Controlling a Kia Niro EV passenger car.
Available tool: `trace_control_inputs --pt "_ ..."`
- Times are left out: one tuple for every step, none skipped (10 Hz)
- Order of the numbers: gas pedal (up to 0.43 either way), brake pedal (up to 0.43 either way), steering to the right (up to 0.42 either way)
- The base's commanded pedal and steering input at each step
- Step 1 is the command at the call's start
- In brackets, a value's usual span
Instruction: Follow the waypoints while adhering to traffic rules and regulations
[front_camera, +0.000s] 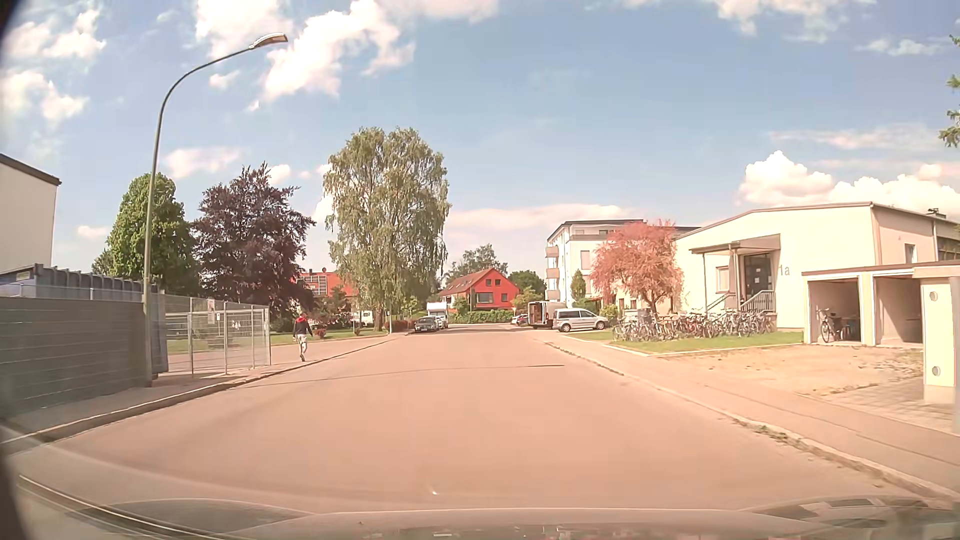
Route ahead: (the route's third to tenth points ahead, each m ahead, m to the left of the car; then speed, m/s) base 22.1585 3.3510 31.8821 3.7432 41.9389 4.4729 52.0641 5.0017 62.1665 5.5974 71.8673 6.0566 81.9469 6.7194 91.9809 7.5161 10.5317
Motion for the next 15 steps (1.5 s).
trace_control_inputs --pt "0.067 0.018 -0.014" --pt "0.067 0.018 -0.008" --pt "0.067 0.018 0.000" --pt "0.067 0.018 0.001" --pt "0.067 0.018 0.001" --pt "0.067 0.018 -0.001" --pt "0.067 0.018 -0.007" --pt "0.067 0.018 -0.008" --pt "0.067 0.018 -0.009" --pt "0.067 0.018 -0.011" --pt "0.067 0.018 -0.012" --pt "0.067 0.018 -0.014" --pt "0.067 0.018 -0.017" --pt "0.067 0.018 -0.019" --pt "0.067 0.018 -0.019"
